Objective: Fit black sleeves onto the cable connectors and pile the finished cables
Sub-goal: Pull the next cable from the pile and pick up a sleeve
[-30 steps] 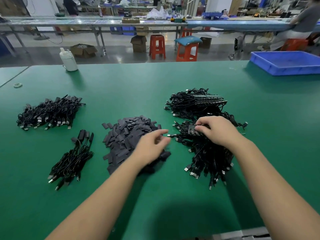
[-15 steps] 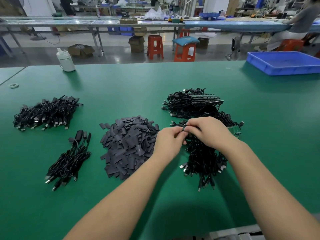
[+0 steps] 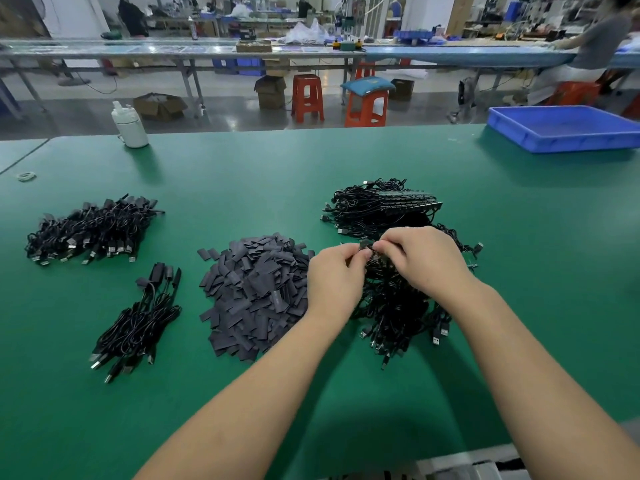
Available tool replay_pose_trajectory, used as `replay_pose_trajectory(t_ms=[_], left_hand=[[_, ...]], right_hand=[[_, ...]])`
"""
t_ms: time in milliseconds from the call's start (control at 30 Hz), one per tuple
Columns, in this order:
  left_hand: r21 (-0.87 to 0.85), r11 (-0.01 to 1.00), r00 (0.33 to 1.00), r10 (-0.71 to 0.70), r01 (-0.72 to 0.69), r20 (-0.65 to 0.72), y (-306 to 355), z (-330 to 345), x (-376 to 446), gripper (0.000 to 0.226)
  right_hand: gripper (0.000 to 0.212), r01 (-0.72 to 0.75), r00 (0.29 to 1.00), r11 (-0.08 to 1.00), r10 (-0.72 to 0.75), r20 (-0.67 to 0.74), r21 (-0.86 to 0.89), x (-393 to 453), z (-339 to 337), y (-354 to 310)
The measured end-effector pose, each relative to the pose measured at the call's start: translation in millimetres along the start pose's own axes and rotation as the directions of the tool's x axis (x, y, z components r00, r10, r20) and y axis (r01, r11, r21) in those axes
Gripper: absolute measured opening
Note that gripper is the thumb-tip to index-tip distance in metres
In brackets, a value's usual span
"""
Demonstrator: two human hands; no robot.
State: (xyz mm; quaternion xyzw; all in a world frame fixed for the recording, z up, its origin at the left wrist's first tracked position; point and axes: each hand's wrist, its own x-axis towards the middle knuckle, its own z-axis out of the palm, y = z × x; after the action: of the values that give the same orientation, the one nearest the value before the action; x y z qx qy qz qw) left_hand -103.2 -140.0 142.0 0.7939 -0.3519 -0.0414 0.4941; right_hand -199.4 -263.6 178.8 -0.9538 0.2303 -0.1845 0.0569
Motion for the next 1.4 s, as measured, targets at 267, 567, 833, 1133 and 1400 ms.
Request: replay_pose_trajectory(t_ms=[267,567,833,1133,1400], left_hand=[[-0.211,0.973,0.995,-0.086,0.094,0.047,-25.8,-43.3,11.3,0.026],[-0.269,0.954,0.981,-0.090,0.134,0.170,-32.3,-62.2,4.3,0.019],[-0.263,0.956,0.978,-0.080,0.130,0.194,-31.3,-59.9,1.0,0.010],[-0.230,0.966,0.989,-0.095,0.118,0.109,-41.1,-66.0,1.5,0.019],[0.209,0.948,0.954,-0.272,0.242,0.127,-106.4,-73.3,-9.9,0.029]], right_hand=[[0.032,-0.049,0.977,0.991,0.073,0.200,-0.123,2.3,-15.5,59.3],[0.036,-0.029,0.922,0.966,0.126,0.366,-0.259,19.6,32.3,107.2],[0.038,-0.294,0.938,0.725,0.094,0.333,0.622,19.4,32.5,30.2],[0.016,-0.212,0.937,0.529,-0.128,0.324,0.822,-5.5,62.8,-44.8],[0.026,-0.292,0.884,0.742,-0.032,0.466,0.604,-21.7,108.0,-64.7]])
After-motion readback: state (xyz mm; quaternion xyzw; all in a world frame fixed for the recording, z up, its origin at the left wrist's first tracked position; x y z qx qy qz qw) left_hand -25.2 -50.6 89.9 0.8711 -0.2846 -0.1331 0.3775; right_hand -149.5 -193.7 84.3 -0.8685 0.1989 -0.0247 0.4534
